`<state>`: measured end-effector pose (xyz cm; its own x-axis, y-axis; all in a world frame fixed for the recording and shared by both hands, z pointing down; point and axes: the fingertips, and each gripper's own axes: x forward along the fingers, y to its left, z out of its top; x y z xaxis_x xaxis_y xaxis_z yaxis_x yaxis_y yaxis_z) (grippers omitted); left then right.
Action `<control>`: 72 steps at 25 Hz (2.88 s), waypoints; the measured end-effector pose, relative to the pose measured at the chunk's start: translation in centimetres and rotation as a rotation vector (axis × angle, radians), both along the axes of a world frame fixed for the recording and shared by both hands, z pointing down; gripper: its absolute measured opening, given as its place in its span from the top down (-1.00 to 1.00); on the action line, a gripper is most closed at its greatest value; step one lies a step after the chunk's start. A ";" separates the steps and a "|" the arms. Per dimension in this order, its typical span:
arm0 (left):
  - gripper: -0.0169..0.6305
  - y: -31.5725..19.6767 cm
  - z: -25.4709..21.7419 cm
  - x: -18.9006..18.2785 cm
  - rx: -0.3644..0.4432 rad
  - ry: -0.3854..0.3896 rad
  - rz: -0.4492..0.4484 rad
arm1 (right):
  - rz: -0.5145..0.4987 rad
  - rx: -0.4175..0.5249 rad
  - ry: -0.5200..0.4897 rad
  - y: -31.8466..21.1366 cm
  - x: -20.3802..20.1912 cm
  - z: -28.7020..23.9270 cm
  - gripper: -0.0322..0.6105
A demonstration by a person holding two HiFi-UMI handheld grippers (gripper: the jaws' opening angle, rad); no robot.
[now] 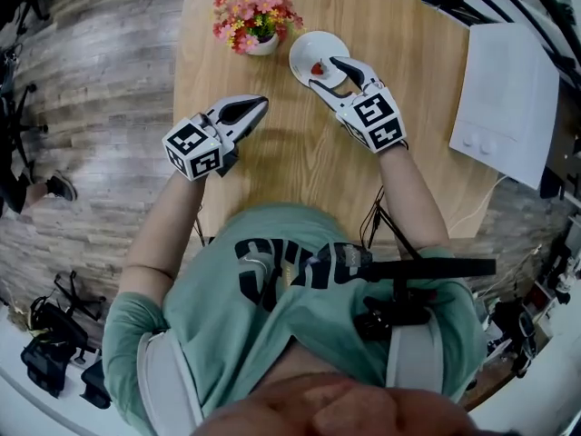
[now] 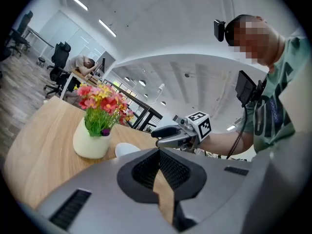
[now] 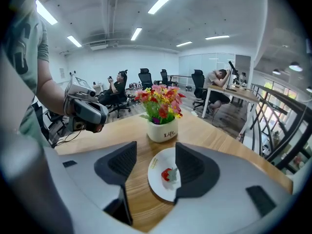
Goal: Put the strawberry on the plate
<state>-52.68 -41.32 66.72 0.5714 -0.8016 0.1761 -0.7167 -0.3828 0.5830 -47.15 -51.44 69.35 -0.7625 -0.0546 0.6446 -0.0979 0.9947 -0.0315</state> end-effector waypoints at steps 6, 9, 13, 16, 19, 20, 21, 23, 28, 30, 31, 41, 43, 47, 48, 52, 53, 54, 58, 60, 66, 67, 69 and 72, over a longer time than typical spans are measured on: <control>0.94 6.0 -5.5 -1.7 0.080 -0.003 0.003 | 0.035 0.052 0.011 4.2 0.7 -4.9 0.12; 0.94 10.7 -7.4 -2.9 0.083 -0.014 -0.003 | 0.032 0.041 0.015 7.8 0.7 -6.5 0.22; 0.94 15.7 -9.8 -4.6 0.100 -0.046 0.046 | 0.067 0.058 0.010 11.9 1.5 -9.3 0.46; 0.94 18.8 -11.5 -6.4 0.115 -0.059 0.079 | 0.147 0.088 -0.009 14.2 2.4 -11.8 0.60; 0.94 21.0 -12.3 -8.5 0.107 -0.026 0.062 | 0.242 0.079 -0.045 16.0 3.7 -13.7 0.75; 0.94 21.5 -12.4 -9.0 0.104 -0.011 0.053 | 0.267 0.075 -0.054 16.6 4.2 -14.2 0.78; 0.94 21.9 -12.6 -9.2 0.103 0.000 0.048 | 0.287 0.072 -0.060 17.1 4.7 -14.6 0.78; 0.94 22.4 -13.1 -9.1 0.105 0.007 0.052 | 0.317 0.071 -0.066 18.0 6.0 -15.3 0.78; 0.94 22.4 -15.7 -7.0 0.147 -0.014 0.093 | 0.369 0.072 -0.101 18.3 8.6 -17.1 0.78; 0.94 22.3 -16.5 -6.1 0.160 -0.027 0.100 | 0.366 0.076 -0.123 18.1 9.2 -18.0 0.78; 0.94 22.3 -16.7 -5.5 0.163 -0.033 0.101 | 0.359 0.080 -0.133 18.2 9.5 -18.3 0.78; 0.94 24.1 -17.2 13.9 0.178 -0.093 0.067 | 0.278 0.070 -0.267 19.4 25.3 -19.5 0.78; 0.94 24.5 -16.6 18.8 0.163 -0.070 0.015 | 0.254 0.043 -0.301 19.6 29.4 -19.1 0.78; 0.94 25.1 -15.0 27.8 0.080 -0.007 -0.059 | 0.206 -0.030 -0.337 19.7 36.7 -18.4 0.78; 0.94 25.6 -14.8 29.6 0.054 -0.029 -0.057 | 0.196 -0.049 -0.345 19.9 38.1 -18.2 0.78; 0.94 26.7 -15.7 33.2 0.024 -0.117 -0.066 | 0.173 -0.098 -0.399 20.6 41.3 -18.2 0.78; 0.94 26.8 -16.0 33.5 0.029 -0.116 -0.076 | 0.168 -0.103 -0.404 20.9 41.6 -18.1 0.78; 0.94 27.1 -16.2 33.7 0.033 -0.114 -0.085 | 0.163 -0.107 -0.407 21.3 41.8 -18.1 0.78; 0.94 29.1 -17.0 33.4 0.063 -0.118 -0.110 | 0.129 -0.107 -0.399 24.1 41.3 -18.5 0.78; 0.94 30.7 -17.5 32.7 0.089 -0.107 -0.111 | 0.119 -0.093 -0.386 25.9 40.6 -18.9 0.78; 0.94 40.1 -17.8 27.7 0.140 -0.090 -0.107 | 0.123 -0.061 -0.374 34.5 35.8 -20.4 0.78; 0.94 42.1 -17.9 26.5 0.149 -0.096 -0.105 | 0.124 -0.060 -0.374 36.4 34.8 -20.5 0.78; 0.94 46.0 -17.9 24.1 0.161 -0.105 -0.103 | 0.138 -0.061 -0.375 39.7 33.1 -20.7 0.78; 0.94 51.1 -17.4 20.3 0.157 -0.107 -0.105 | 0.168 -0.084 -0.362 44.1 30.7 -20.5 0.78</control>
<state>-32.38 9.73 49.28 0.4677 -0.8782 0.0997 -0.8120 -0.3824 0.4408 -16.42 -7.34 48.86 -0.9259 -0.1564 0.3438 -0.2265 0.9583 -0.1743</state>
